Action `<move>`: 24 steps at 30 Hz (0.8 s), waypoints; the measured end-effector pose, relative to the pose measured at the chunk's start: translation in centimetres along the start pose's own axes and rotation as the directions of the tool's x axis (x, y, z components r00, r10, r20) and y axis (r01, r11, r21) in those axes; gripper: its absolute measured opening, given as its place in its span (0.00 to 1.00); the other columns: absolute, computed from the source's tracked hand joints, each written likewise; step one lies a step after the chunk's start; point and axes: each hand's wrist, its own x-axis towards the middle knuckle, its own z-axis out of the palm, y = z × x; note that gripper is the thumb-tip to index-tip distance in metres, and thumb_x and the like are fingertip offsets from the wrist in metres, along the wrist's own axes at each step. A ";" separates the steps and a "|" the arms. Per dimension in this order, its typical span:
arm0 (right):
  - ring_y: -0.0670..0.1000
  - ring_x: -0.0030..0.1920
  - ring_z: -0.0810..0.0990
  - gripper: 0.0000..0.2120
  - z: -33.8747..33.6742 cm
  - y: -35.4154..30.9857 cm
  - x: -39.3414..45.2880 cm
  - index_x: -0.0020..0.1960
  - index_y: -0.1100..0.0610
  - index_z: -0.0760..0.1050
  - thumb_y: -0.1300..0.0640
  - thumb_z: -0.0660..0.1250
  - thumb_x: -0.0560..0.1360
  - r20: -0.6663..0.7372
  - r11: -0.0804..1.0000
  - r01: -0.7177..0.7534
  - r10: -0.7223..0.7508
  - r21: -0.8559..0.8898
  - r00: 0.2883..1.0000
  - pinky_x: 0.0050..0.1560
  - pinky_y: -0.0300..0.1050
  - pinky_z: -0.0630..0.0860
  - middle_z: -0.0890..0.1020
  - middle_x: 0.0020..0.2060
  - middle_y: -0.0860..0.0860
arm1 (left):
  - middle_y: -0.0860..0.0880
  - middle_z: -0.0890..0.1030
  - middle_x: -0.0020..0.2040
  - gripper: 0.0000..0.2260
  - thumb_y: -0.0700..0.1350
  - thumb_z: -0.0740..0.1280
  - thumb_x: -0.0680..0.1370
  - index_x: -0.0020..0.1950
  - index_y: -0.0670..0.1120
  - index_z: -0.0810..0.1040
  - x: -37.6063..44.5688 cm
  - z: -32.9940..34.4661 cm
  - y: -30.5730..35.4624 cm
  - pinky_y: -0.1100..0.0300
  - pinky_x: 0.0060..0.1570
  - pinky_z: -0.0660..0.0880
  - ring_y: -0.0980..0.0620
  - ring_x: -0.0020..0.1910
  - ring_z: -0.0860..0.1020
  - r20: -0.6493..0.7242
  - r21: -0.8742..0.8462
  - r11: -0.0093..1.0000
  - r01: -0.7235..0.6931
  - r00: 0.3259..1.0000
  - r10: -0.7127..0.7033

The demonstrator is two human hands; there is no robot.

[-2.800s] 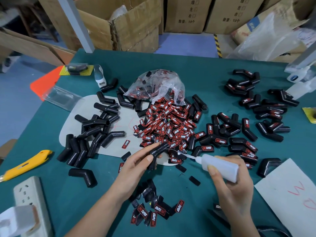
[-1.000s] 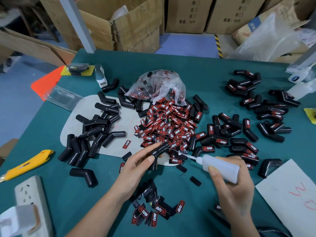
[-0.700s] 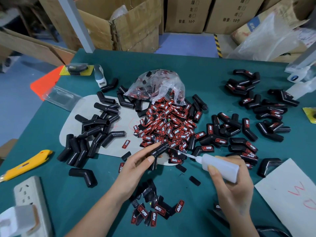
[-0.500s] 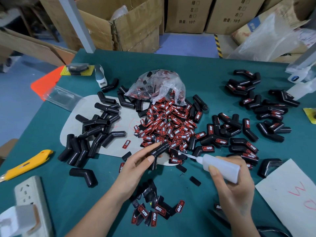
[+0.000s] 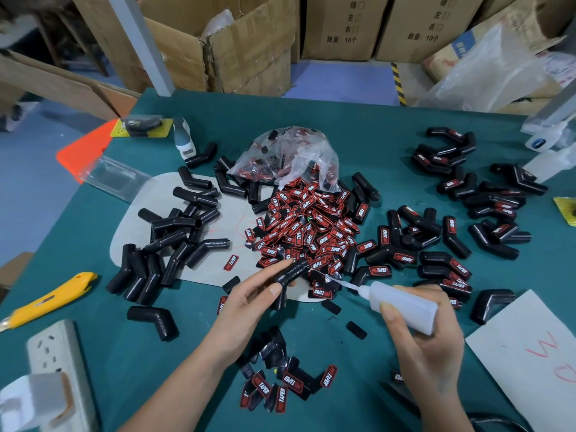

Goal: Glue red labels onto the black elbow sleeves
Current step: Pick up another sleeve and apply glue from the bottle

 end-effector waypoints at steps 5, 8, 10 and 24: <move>0.39 0.47 0.80 0.13 0.0 -0.1 0.1 0.52 0.29 0.76 0.44 0.70 0.71 0.005 1.000 0.014 -0.014 -0.014 1.000 0.43 0.28 0.74 0.80 0.48 0.34 | 0.46 0.84 0.64 0.21 0.55 0.70 0.80 0.73 0.56 0.79 0.1 -0.1 -0.1 0.64 0.57 0.75 0.53 0.62 0.80 0.000 0.002 1.000 0.003 1.000 -0.003; 0.39 0.47 0.80 0.12 0.0 0.0 0.0 0.52 0.29 0.76 0.44 0.70 0.71 0.009 1.000 0.009 -0.009 -0.012 1.000 0.43 0.28 0.74 0.80 0.47 0.35 | 0.46 0.85 0.63 0.21 0.55 0.71 0.80 0.73 0.56 0.79 0.1 -0.2 -0.1 0.63 0.57 0.74 0.55 0.58 0.80 -0.001 -0.003 1.000 0.003 1.000 -0.003; 0.39 0.47 0.80 0.12 0.0 0.0 0.0 0.52 0.29 0.76 0.44 0.70 0.71 0.011 1.000 0.012 -0.012 -0.011 1.000 0.44 0.28 0.73 0.80 0.47 0.35 | 0.46 0.84 0.64 0.21 0.56 0.71 0.80 0.73 0.56 0.79 0.1 -0.2 -0.2 0.62 0.57 0.74 0.55 0.58 0.79 -0.004 -0.008 1.000 -0.001 1.000 0.001; 0.40 0.47 0.80 0.13 0.2 0.1 0.0 0.52 0.29 0.76 0.44 0.71 0.71 0.017 1.000 0.022 -0.022 -0.011 1.000 0.44 0.28 0.73 0.80 0.48 0.36 | 0.46 0.84 0.65 0.21 0.56 0.71 0.79 0.73 0.56 0.79 0.1 -0.1 -0.2 0.63 0.58 0.74 0.54 0.61 0.79 0.002 0.008 1.000 0.003 1.000 -0.003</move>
